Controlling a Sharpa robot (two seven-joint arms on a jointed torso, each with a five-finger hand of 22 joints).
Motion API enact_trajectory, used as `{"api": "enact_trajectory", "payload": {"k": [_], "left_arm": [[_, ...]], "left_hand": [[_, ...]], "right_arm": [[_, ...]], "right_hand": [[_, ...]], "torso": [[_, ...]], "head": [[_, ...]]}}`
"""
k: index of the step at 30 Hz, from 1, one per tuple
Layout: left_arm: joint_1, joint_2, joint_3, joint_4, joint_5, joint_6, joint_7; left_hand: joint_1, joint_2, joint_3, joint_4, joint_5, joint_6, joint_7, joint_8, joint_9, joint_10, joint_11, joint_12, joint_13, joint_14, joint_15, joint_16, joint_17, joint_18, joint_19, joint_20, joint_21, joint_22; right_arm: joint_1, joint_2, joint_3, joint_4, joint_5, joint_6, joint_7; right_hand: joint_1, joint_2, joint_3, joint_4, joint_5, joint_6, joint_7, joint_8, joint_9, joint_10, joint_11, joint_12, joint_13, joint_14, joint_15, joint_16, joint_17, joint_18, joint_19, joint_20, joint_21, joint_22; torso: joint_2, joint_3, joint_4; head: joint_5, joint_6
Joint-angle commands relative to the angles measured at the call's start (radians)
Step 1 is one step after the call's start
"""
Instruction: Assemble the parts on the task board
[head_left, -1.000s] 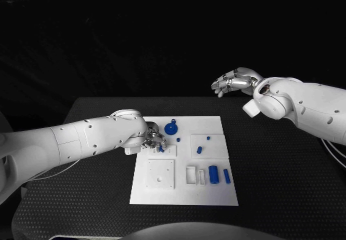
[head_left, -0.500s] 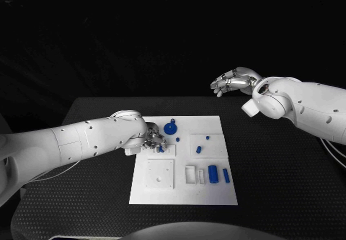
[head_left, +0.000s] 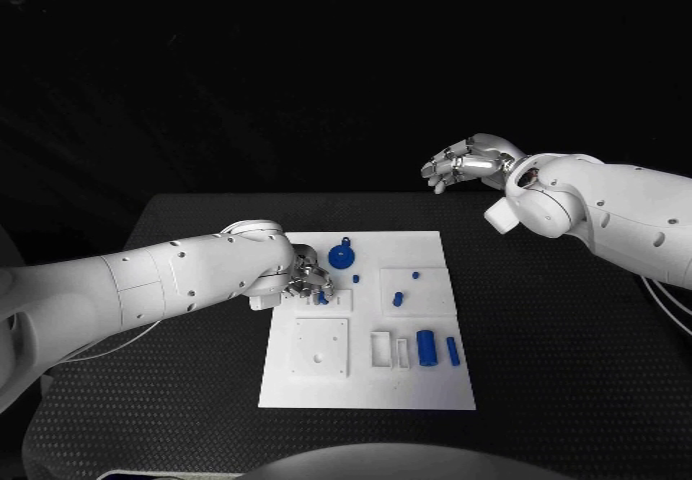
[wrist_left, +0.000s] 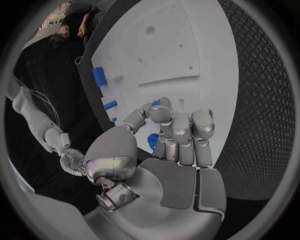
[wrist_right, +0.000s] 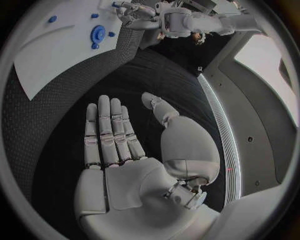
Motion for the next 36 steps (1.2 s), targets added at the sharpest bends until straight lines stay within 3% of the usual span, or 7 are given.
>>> {"api": "enact_trajectory", "payload": {"k": [1,15,26,31,34,36], "left_arm": [[-0.005,0.001,-0.002,0.001,-0.004,0.046,-0.002],[-0.005,0.007,-0.002,-0.004,0.002,0.073,-0.012],[-0.005,0.012,-0.002,-0.011,0.006,0.048,-0.008],[-0.005,0.015,-0.002,-0.015,0.006,0.047,-0.008],[-0.005,0.017,-0.002,-0.017,0.006,0.043,-0.008],[-0.005,0.018,-0.002,-0.018,0.006,0.044,-0.007]], "left_hand": [[0.004,0.011,0.144,-0.005,0.002,0.054,-0.046,0.007,-0.001,-0.010,-0.012,0.005,-0.001,0.029,-0.036,0.005,-0.002,0.085,-0.005,-0.049,0.004,0.014],[0.004,0.012,0.146,-0.005,0.001,0.054,-0.046,0.010,-0.003,-0.010,-0.012,0.006,-0.002,0.029,-0.036,0.006,-0.002,0.085,-0.006,-0.049,0.005,0.013],[-0.027,0.030,0.138,0.001,-0.022,0.052,-0.046,0.026,-0.018,-0.010,-0.011,0.013,-0.009,0.028,-0.035,0.010,-0.007,0.085,-0.007,-0.046,0.005,0.009],[-0.046,0.037,0.136,0.017,-0.080,0.050,-0.046,0.038,-0.033,-0.010,-0.011,0.017,-0.016,0.027,-0.036,0.012,-0.012,0.086,-0.005,-0.046,0.004,0.004],[-0.063,0.030,0.131,0.054,-0.157,0.049,-0.046,0.048,-0.046,-0.011,-0.011,0.021,-0.022,0.027,-0.037,0.013,-0.016,0.088,-0.005,-0.045,0.003,0.001],[-0.082,0.007,0.124,0.092,-0.218,0.048,-0.048,0.054,-0.055,-0.012,-0.010,0.023,-0.026,0.026,-0.037,0.014,-0.019,0.089,-0.007,-0.045,0.002,0.000]], "right_arm": [[-0.001,0.000,0.000,0.002,0.004,0.008,0.008],[-0.004,0.002,0.000,0.003,0.005,0.009,0.009],[-0.004,0.002,0.000,0.005,0.004,0.009,0.008],[-0.004,0.002,0.000,0.008,0.004,0.010,0.007],[-0.004,0.002,0.000,0.008,0.004,0.010,0.007],[-0.004,0.002,0.000,0.008,0.004,0.010,0.007]], "right_hand": [[0.008,-0.003,0.006,0.001,0.004,0.008,0.002,0.006,-0.001,0.010,0.000,-0.004,-0.002,-0.002,0.005,-0.005,-0.001,0.014,-0.010,-0.001,0.000,0.001],[0.008,-0.003,0.007,0.001,0.011,0.008,0.002,0.006,-0.002,0.010,-0.001,-0.005,-0.002,-0.002,0.005,-0.005,-0.001,0.014,-0.010,-0.001,0.000,0.001],[0.009,-0.003,0.008,0.001,0.015,0.008,0.002,0.006,-0.002,0.010,-0.001,-0.005,-0.002,-0.003,0.006,-0.005,-0.001,0.014,-0.010,-0.001,0.001,0.001],[0.009,-0.003,0.008,0.001,0.016,0.008,0.002,0.006,-0.002,0.010,-0.001,-0.005,-0.002,-0.003,0.006,-0.006,-0.001,0.014,-0.011,-0.001,0.001,0.001],[0.009,-0.003,0.008,0.001,0.016,0.008,0.002,0.006,-0.002,0.011,-0.001,-0.005,-0.002,-0.003,0.006,-0.006,-0.001,0.014,-0.011,-0.001,0.001,0.001],[0.009,-0.003,0.008,0.001,0.016,0.008,0.002,0.006,-0.002,0.010,0.000,-0.005,-0.002,-0.003,0.006,-0.006,-0.001,0.014,-0.011,0.000,0.001,0.001]], "torso": [[0.000,0.0001,0.0010],[0.001,0.0000,-0.0004],[0.000,0.0005,-0.0004],[0.000,0.0006,-0.0007],[0.001,0.0004,-0.0005],[0.001,0.0003,-0.0004]], "head": [[0.000,-0.002],[0.003,-0.004],[0.003,-0.003],[0.003,-0.002],[0.002,-0.001],[0.001,-0.001]]}}
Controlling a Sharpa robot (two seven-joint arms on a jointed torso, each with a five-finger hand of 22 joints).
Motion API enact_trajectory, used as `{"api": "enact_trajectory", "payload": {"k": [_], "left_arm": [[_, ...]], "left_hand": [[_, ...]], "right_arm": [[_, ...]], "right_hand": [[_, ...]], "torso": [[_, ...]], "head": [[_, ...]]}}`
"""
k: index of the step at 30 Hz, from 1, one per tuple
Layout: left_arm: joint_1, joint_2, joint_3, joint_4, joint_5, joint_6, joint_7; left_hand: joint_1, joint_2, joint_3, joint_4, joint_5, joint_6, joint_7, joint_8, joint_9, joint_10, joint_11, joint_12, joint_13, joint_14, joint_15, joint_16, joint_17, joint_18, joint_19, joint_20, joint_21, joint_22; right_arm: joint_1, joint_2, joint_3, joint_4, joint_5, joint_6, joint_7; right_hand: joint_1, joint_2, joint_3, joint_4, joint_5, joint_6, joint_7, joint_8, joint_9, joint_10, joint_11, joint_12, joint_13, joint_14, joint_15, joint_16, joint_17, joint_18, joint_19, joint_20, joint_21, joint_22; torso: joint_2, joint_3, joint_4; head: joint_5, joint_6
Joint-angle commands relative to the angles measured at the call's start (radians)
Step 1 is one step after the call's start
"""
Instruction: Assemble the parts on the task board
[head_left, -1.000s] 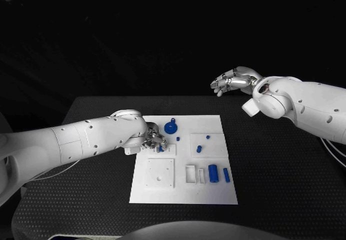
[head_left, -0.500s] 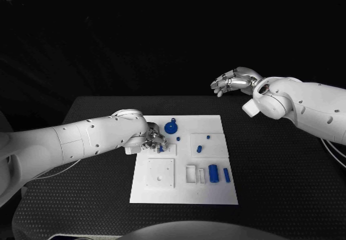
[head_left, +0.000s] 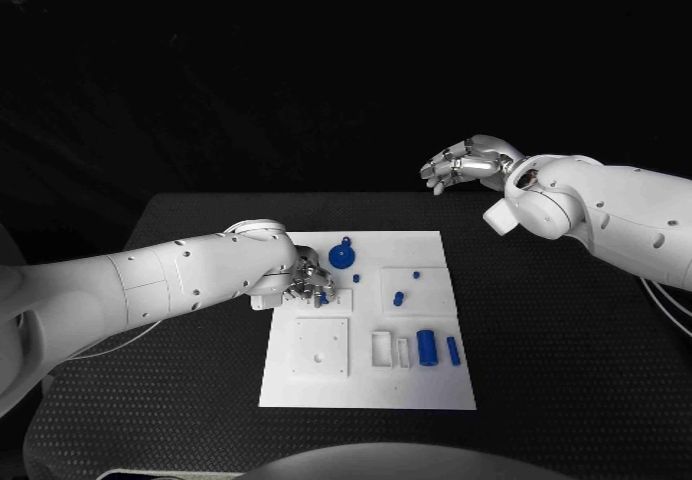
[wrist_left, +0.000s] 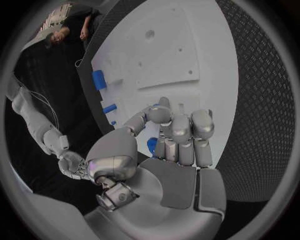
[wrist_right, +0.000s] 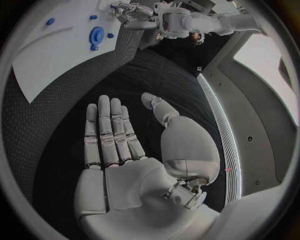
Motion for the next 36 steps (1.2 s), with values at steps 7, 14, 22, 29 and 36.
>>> {"api": "enact_trajectory", "payload": {"k": [7,14,22,29,36], "left_arm": [[-0.002,0.003,0.000,-0.003,0.004,0.007,0.000],[-0.002,0.001,0.000,-0.006,0.004,-0.003,-0.001],[-0.002,-0.003,0.000,-0.008,0.000,-0.016,-0.001],[-0.002,-0.010,0.000,-0.007,-0.004,-0.023,0.003],[-0.003,-0.013,0.000,-0.008,-0.003,-0.042,0.009]], "left_hand": [[-0.033,-0.092,0.046,0.112,-0.129,0.041,-0.049,0.019,-0.025,-0.011,-0.007,0.011,-0.011,0.022,-0.035,0.007,-0.007,0.089,-0.009,-0.048,0.003,0.000],[-0.033,-0.121,0.042,0.122,-0.144,0.038,-0.048,0.026,-0.032,-0.012,-0.008,0.013,-0.015,0.021,-0.036,0.007,-0.010,0.092,-0.009,-0.049,0.004,-0.001],[-0.048,-0.169,0.024,0.158,-0.240,0.032,-0.049,0.040,-0.048,-0.014,-0.008,0.017,-0.024,0.020,-0.037,0.009,-0.015,0.096,-0.012,-0.050,0.003,-0.003],[-0.065,-0.172,-0.054,0.128,-0.213,0.024,-0.049,0.054,-0.056,-0.017,-0.008,0.021,-0.028,0.016,-0.038,0.012,-0.016,0.100,-0.020,-0.051,0.006,-0.002],[-0.069,-0.225,-0.069,0.147,-0.312,0.022,-0.051,0.063,-0.069,-0.018,-0.010,0.023,-0.034,0.014,-0.040,0.013,-0.019,0.105,-0.023,-0.052,0.002,-0.006]], "right_arm": [[0.000,0.000,0.000,0.002,0.002,0.010,0.007],[0.000,0.000,0.000,0.002,0.004,0.009,0.007],[-0.001,-0.001,0.000,0.002,0.004,0.010,0.007],[-0.003,-0.003,0.000,0.002,0.005,0.011,0.007],[-0.004,-0.003,0.000,0.002,0.011,0.011,0.008]], "right_hand": [[0.009,-0.003,0.008,0.000,0.004,0.008,0.002,0.006,-0.001,0.007,0.003,-0.006,-0.002,-0.003,0.006,-0.006,-0.002,0.014,-0.007,0.003,0.001,0.002],[0.009,-0.004,0.008,0.000,0.005,0.008,0.002,0.006,-0.001,0.007,0.003,-0.006,-0.002,-0.003,0.006,-0.006,-0.002,0.014,-0.008,0.003,0.000,0.002],[0.009,-0.005,0.007,0.000,0.005,0.007,0.002,0.006,-0.001,0.006,0.003,-0.006,-0.002,-0.004,0.006,-0.006,-0.002,0.014,-0.009,0.004,0.000,0.002],[0.008,-0.005,0.007,0.000,0.005,0.007,0.003,0.006,-0.002,0.007,0.004,-0.006,-0.002,-0.004,0.007,-0.006,-0.002,0.014,-0.009,0.004,0.000,0.002],[0.009,-0.004,0.007,0.000,0.006,0.007,0.003,0.006,-0.002,0.007,0.004,-0.007,-0.002,-0.004,0.007,-0.006,-0.002,0.014,-0.009,0.004,0.000,0.002]], "torso": [[0.000,0.0001,0.0007],[0.000,-0.0006,0.0007],[0.000,-0.0011,0.0007],[0.000,-0.0013,-0.0002],[0.000,-0.0010,0.0005]], "head": [[-0.003,-0.002],[-0.003,-0.001],[-0.004,-0.001],[-0.005,-0.001],[-0.007,-0.002]]}}
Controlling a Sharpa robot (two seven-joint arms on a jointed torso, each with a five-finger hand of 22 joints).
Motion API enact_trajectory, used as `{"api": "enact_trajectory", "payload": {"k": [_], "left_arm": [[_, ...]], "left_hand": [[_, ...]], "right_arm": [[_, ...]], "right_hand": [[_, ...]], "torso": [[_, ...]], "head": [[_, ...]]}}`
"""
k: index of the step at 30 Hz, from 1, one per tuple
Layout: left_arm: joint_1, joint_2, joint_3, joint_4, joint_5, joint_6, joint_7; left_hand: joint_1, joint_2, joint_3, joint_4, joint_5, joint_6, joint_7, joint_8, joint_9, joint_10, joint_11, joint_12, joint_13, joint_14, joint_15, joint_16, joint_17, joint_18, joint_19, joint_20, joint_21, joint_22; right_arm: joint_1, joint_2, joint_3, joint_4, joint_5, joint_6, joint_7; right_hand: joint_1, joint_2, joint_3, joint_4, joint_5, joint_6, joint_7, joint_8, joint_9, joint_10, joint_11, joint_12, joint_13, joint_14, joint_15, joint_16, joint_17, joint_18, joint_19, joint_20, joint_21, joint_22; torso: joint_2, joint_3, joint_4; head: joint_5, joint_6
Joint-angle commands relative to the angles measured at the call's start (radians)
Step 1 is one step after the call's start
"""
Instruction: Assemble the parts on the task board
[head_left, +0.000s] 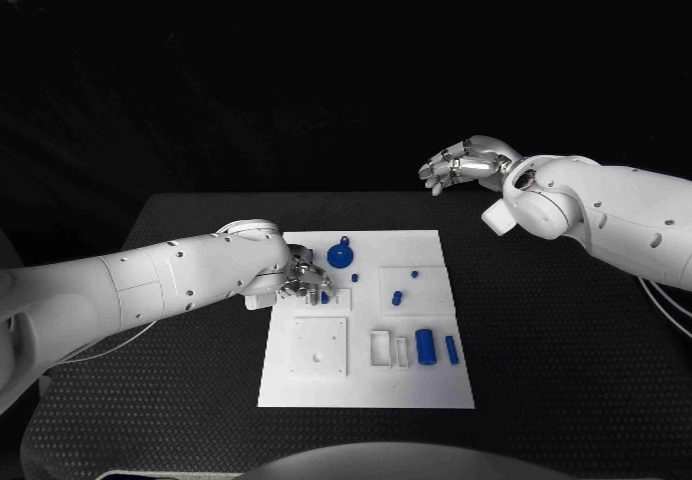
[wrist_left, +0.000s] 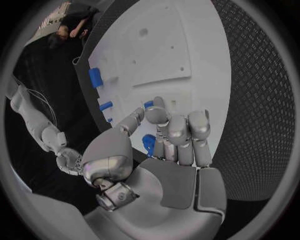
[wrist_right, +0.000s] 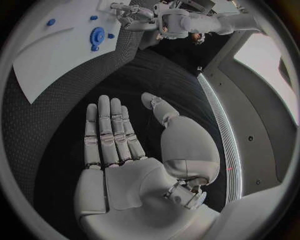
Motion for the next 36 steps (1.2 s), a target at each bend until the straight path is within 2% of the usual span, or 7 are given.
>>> {"api": "enact_trajectory", "payload": {"k": [1,11,17,21,25,28,36], "left_arm": [[-0.003,-0.003,0.001,0.000,-0.001,-0.027,0.013],[0.000,-0.048,0.003,0.040,0.033,-0.013,0.025],[0.047,-0.063,0.009,0.037,0.050,-0.008,0.037],[0.090,-0.058,0.010,-0.016,0.095,-0.015,0.047],[0.111,-0.033,0.012,-0.092,0.100,-0.005,0.059],[0.112,-0.003,0.037,-0.160,0.097,0.013,0.066],[0.112,0.059,0.040,-0.274,0.021,0.036,0.085]], "left_hand": [[-0.009,-0.030,-0.005,0.013,-0.018,-0.007,-0.001,0.007,-0.003,-0.008,0.000,0.005,-0.002,-0.005,-0.002,0.005,-0.001,0.045,-0.006,-0.056,0.001,-0.002],[-0.006,-0.056,0.004,0.035,-0.019,-0.011,-0.001,0.012,-0.005,-0.009,0.000,0.006,-0.003,-0.007,-0.003,0.006,-0.002,0.048,-0.007,-0.058,0.000,-0.004],[0.009,-0.063,0.011,0.038,-0.019,-0.021,0.002,0.009,-0.009,-0.014,0.003,0.001,-0.006,-0.012,-0.001,0.001,-0.006,0.047,-0.011,-0.055,-0.005,-0.008],[0.039,-0.065,0.021,0.033,-0.018,-0.076,0.022,-0.026,-0.029,-0.049,0.020,-0.026,-0.019,-0.036,0.012,-0.027,-0.018,0.045,-0.030,-0.051,-0.025,-0.018],[0.062,-0.054,0.014,0.022,-0.017,-0.102,0.035,-0.051,-0.046,-0.062,0.033,-0.035,-0.025,-0.047,0.023,-0.039,-0.022,0.040,-0.043,-0.047,-0.036,-0.023],[0.069,-0.050,0.008,0.021,-0.017,-0.132,0.043,-0.070,-0.056,-0.077,0.040,-0.039,-0.026,-0.056,0.028,-0.047,-0.025,0.040,-0.049,-0.047,-0.044,-0.027],[0.063,-0.045,-0.004,0.039,-0.017,-0.200,0.067,-0.104,-0.072,-0.123,0.063,-0.051,-0.031,-0.091,0.050,-0.071,-0.031,0.032,-0.077,-0.041,-0.070,-0.038]], "right_arm": [[-0.001,-0.001,0.000,0.001,0.007,0.010,0.008],[-0.003,-0.004,0.000,-0.011,0.014,0.006,0.011],[-0.004,-0.005,0.000,-0.017,0.017,0.007,0.011],[-0.004,-0.004,0.000,-0.017,0.017,0.006,0.011],[-0.004,-0.003,0.000,-0.018,0.017,0.007,0.012],[-0.004,-0.001,0.000,-0.016,0.017,0.006,0.012],[-0.004,-0.003,0.000,-0.014,0.017,0.004,0.013]], "right_hand": [[0.009,-0.004,0.007,0.000,0.006,0.007,0.002,0.006,-0.001,0.007,0.003,-0.007,-0.001,-0.002,0.004,-0.006,-0.001,0.014,-0.006,0.000,0.000,0.001],[0.008,-0.005,0.007,0.001,0.005,0.007,0.003,0.006,-0.001,0.007,0.004,-0.007,-0.002,-0.002,0.004,-0.006,-0.001,0.014,-0.006,0.001,0.000,0.001],[0.008,-0.005,0.006,0.001,0.005,0.007,0.003,0.006,-0.001,0.007,0.004,-0.007,-0.002,-0.002,0.005,-0.006,-0.001,0.014,-0.006,0.001,0.000,0.001],[0.008,-0.005,0.006,0.001,0.005,0.007,0.003,0.006,-0.001,0.007,0.004,-0.007,-0.002,-0.002,0.005,-0.007,-0.001,0.014,-0.007,0.001,0.000,0.001],[0.008,-0.004,0.006,0.001,0.005,0.007,0.003,0.006,-0.001,0.007,0.004,-0.007,-0.002,-0.002,0.005,-0.007,-0.001,0.014,-0.007,0.001,0.000,0.001],[0.008,-0.004,0.006,0.001,0.005,0.007,0.003,0.006,-0.001,0.007,0.004,-0.007,-0.002,-0.002,0.005,-0.007,-0.001,0.014,-0.007,0.001,0.000,0.002],[0.006,-0.005,0.005,0.001,0.005,0.007,0.003,0.006,-0.001,0.007,0.004,-0.008,-0.002,-0.002,0.005,-0.007,-0.001,0.014,-0.007,0.001,0.001,0.002]], "torso": [[0.000,0.0001,0.0002],[-0.002,0.0003,0.0013],[-0.001,0.0009,0.0009],[0.000,0.0018,0.0006],[0.000,0.0019,-0.0006],[0.002,0.0009,-0.0026],[0.004,0.0003,-0.0033]], "head": [[0.000,0.000],[-0.003,0.011],[-0.003,0.022],[-0.003,0.033],[-0.002,0.041],[0.000,0.046],[-0.001,0.058]]}}
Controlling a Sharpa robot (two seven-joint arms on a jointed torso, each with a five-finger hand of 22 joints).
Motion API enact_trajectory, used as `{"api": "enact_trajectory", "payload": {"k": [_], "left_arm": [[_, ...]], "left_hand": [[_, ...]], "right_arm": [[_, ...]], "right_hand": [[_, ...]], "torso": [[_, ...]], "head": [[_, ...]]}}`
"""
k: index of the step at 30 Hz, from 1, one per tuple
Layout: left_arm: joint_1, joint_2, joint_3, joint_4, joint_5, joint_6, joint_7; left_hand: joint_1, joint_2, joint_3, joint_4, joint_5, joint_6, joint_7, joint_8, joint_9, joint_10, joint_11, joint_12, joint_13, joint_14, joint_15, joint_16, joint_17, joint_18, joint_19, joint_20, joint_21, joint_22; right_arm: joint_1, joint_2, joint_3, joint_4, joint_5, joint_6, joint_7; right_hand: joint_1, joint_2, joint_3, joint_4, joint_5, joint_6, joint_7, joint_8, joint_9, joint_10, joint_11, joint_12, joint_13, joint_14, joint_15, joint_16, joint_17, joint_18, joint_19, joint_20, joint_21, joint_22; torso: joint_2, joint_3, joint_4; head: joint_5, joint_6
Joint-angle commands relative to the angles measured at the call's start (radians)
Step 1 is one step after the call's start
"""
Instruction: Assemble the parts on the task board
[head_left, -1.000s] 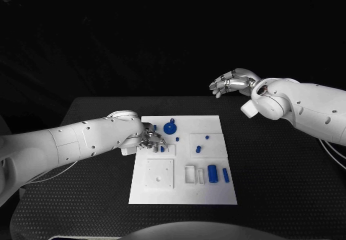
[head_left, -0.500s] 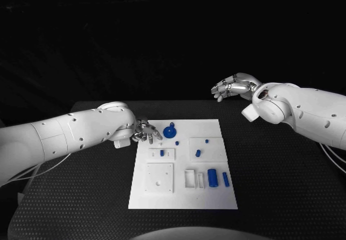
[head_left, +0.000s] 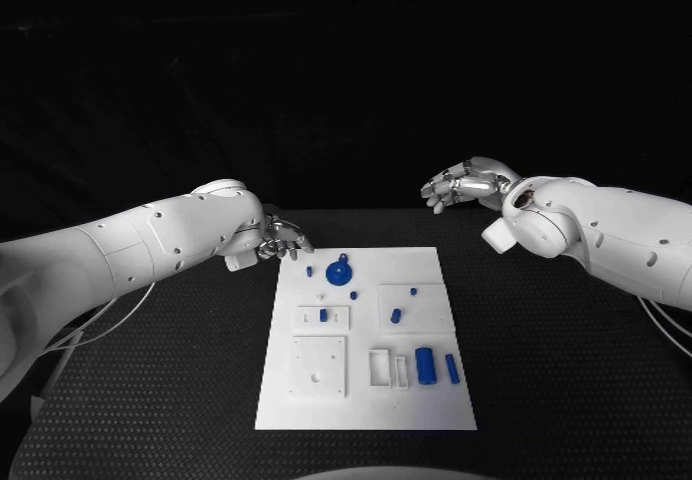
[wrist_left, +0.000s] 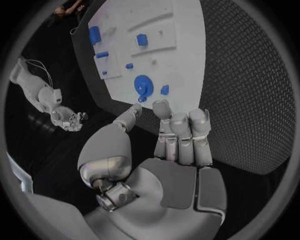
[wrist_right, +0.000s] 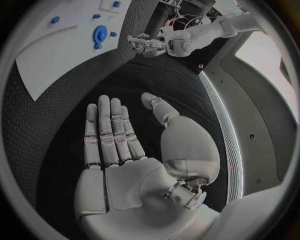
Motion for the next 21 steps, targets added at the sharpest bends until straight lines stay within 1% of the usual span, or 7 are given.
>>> {"api": "enact_trajectory", "payload": {"k": [1,6,7,12,15,16,21], "left_arm": [[0.000,0.026,0.001,-0.043,-0.044,0.036,0.035],[-0.002,0.065,0.000,-0.106,-0.057,0.054,0.046],[-0.003,0.068,0.000,-0.112,-0.058,0.056,0.048],[-0.024,0.101,-0.002,-0.151,-0.059,0.062,0.055],[-0.031,0.111,-0.002,-0.170,-0.066,0.067,0.059],[-0.033,0.116,-0.003,-0.182,-0.066,0.061,0.061],[-0.036,0.130,-0.005,-0.208,-0.066,0.071,0.064]], "left_hand": [[-0.001,-0.001,-0.001,0.010,-0.002,-0.018,0.004,-0.008,-0.003,-0.007,0.003,-0.003,-0.001,-0.007,0.003,-0.005,-0.001,0.016,-0.007,-0.075,-0.005,-0.002],[-0.005,-0.005,-0.004,0.021,-0.002,-0.033,0.009,-0.014,-0.006,-0.012,0.008,-0.002,-0.001,-0.010,0.007,-0.006,-0.001,0.015,-0.010,-0.074,-0.008,-0.003],[-0.005,-0.006,-0.004,0.023,-0.002,-0.034,0.010,-0.014,-0.006,-0.013,0.008,-0.001,0.000,-0.010,0.008,-0.006,-0.001,0.015,-0.010,-0.074,-0.008,-0.003],[-0.005,-0.009,-0.005,0.025,-0.002,-0.037,0.011,-0.015,-0.006,-0.015,0.009,-0.001,0.000,-0.012,0.009,-0.006,-0.001,0.014,-0.011,-0.074,-0.009,-0.003],[-0.006,-0.007,-0.005,0.027,-0.002,-0.038,0.011,-0.015,-0.006,-0.015,0.010,0.000,0.000,-0.012,0.009,-0.005,-0.001,0.014,-0.012,-0.074,-0.009,-0.003],[-0.006,-0.007,-0.005,0.028,-0.002,-0.039,0.011,-0.015,-0.006,-0.015,0.010,0.000,0.000,-0.012,0.010,-0.005,-0.001,0.014,-0.012,-0.074,-0.009,-0.003],[-0.007,-0.007,-0.006,0.031,-0.002,-0.039,0.012,-0.015,-0.006,-0.015,0.010,0.001,0.000,-0.012,0.010,-0.004,-0.001,0.014,-0.012,-0.074,-0.009,-0.003]], "right_arm": [[0.000,0.000,0.000,0.003,0.003,0.004,0.011],[0.000,0.001,0.000,0.005,0.003,0.002,0.012],[0.000,0.001,0.000,0.005,0.003,0.002,0.012],[0.000,0.001,0.000,0.005,0.003,0.001,0.013],[0.000,0.003,0.000,0.005,0.004,0.002,0.013],[0.000,0.003,0.000,0.005,0.004,0.003,0.012],[0.000,0.004,0.000,0.005,0.004,0.001,0.012]], "right_hand": [[0.006,-0.006,0.005,0.001,0.005,0.007,0.003,0.006,-0.001,0.003,0.000,-0.004,-0.001,-0.002,0.005,-0.007,-0.002,0.014,-0.007,0.001,0.001,0.001],[0.005,-0.006,0.005,0.001,0.005,0.007,0.003,0.006,-0.002,0.003,0.000,-0.004,-0.001,-0.002,0.005,-0.007,-0.002,0.014,-0.007,0.001,0.001,0.001],[0.005,-0.006,0.005,0.001,0.005,0.007,0.003,0.006,-0.002,0.003,0.000,-0.004,-0.001,-0.002,0.005,-0.007,-0.002,0.014,-0.007,0.001,0.001,0.001],[0.004,-0.006,0.004,0.002,0.005,0.007,0.003,0.006,-0.002,0.003,0.000,-0.004,-0.001,-0.002,0.005,-0.007,-0.002,0.014,-0.007,0.001,0.001,0.001],[0.004,-0.006,0.004,0.002,0.004,0.007,0.003,0.006,-0.002,0.003,0.000,-0.004,-0.001,-0.002,0.005,-0.007,-0.002,0.014,-0.008,0.001,0.001,0.001],[0.004,-0.006,0.004,0.002,0.004,0.007,0.003,0.006,-0.002,0.003,0.000,-0.004,-0.001,-0.002,0.005,-0.007,-0.002,0.014,-0.008,0.001,0.001,0.001],[0.006,-0.005,0.005,0.001,0.003,0.007,0.003,0.006,-0.002,0.003,0.000,-0.004,-0.002,-0.002,0.005,-0.007,-0.002,0.014,-0.008,0.001,0.001,0.001]], "torso": [[0.002,0.0002,-0.0009],[0.003,-0.0002,-0.0012],[0.004,-0.0004,-0.0017],[0.008,-0.0001,-0.0035],[0.011,-0.0003,-0.0044],[0.012,-0.0001,-0.0059],[0.015,0.0001,-0.0074]], "head": [[0.002,0.004],[0.003,0.007],[0.003,0.007],[0.008,0.009],[0.009,0.012],[0.010,0.012],[0.010,0.015]]}}
